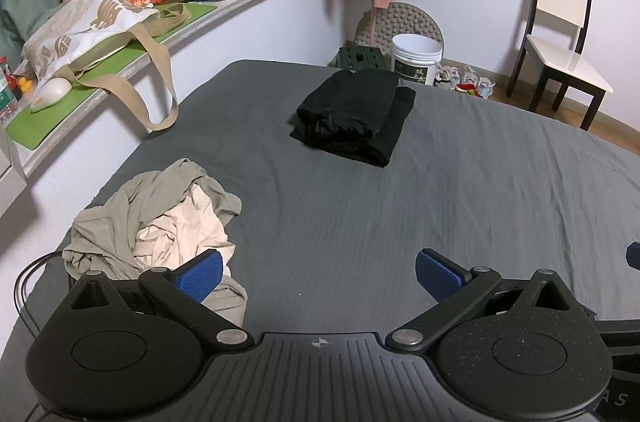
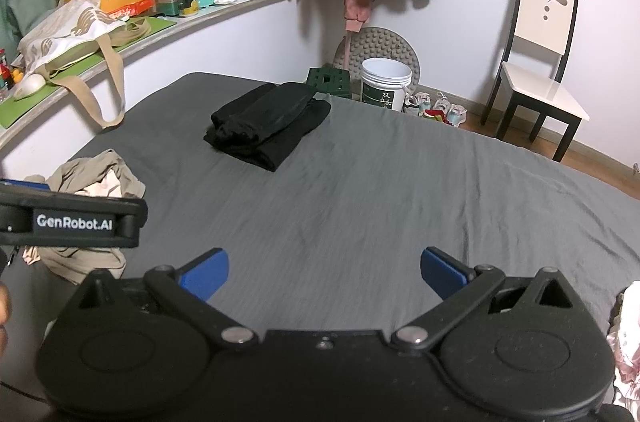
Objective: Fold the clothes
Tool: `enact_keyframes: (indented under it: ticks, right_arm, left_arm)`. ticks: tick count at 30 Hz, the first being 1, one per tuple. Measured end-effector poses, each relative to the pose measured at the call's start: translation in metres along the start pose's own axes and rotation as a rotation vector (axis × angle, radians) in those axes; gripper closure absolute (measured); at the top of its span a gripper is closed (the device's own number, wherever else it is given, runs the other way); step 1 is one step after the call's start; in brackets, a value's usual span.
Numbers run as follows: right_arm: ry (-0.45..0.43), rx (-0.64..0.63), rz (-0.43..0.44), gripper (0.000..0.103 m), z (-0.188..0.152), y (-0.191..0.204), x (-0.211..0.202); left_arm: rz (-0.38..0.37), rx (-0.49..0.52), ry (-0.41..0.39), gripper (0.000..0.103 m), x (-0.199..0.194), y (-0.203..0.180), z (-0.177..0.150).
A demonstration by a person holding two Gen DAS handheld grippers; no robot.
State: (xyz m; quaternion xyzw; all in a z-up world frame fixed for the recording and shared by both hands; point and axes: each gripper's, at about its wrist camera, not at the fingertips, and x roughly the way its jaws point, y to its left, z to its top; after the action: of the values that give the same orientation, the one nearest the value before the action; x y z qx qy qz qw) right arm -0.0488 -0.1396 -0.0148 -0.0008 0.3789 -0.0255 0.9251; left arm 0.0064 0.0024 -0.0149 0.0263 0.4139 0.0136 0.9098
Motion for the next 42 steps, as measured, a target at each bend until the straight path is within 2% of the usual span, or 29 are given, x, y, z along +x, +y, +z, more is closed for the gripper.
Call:
enact_keyframes:
  ticks: [14,17,21,24,26,28,32,36,38,42]
  right_arm:
    - [0.017,-0.031,0.008,0.0,-0.003,0.017,0.006]
    - [0.021,-0.047,0.007,0.0,-0.004,0.026,0.01]
    - [0.023,-0.069,0.018,0.0,-0.006,0.038,0.016]
    - [0.029,-0.097,0.019,0.0,-0.009,0.05,0.024]
    - [0.032,-0.119,0.028,0.0,-0.011,0.06,0.03]
    - [0.022,-0.133,0.063,0.0,-0.012,0.07,0.035]
    - [-0.063,-0.151,0.215,0.0,-0.019,0.089,0.042]
    - [-0.123,-0.207,0.4,0.0,-0.026,0.108,0.053]
    - [-0.119,-0.215,0.451,0.0,-0.028,0.117,0.061]
    - [-0.088,-0.29,0.469,0.0,-0.031,0.143,0.084]
  left_arm:
    - [-0.007,0.001,0.024,0.0,0.008,0.021,-0.009]
    - [-0.042,0.001,0.029,0.0,0.012,0.03,-0.013]
    - [-0.092,-0.036,-0.004,0.0,0.014,0.049,-0.02]
    - [-0.147,-0.091,-0.049,0.0,0.017,0.072,-0.03]
    - [-0.153,-0.146,-0.068,0.0,0.021,0.091,-0.038]
    - [-0.108,-0.177,-0.057,0.0,0.027,0.109,-0.044]
    - [0.004,-0.242,-0.047,0.0,0.037,0.146,-0.059]
    - [0.034,-0.312,-0.073,0.0,0.042,0.179,-0.077]
    - [0.047,-0.328,-0.08,0.0,0.044,0.187,-0.084]
    - [0.125,-0.358,-0.064,0.0,0.05,0.202,-0.094]
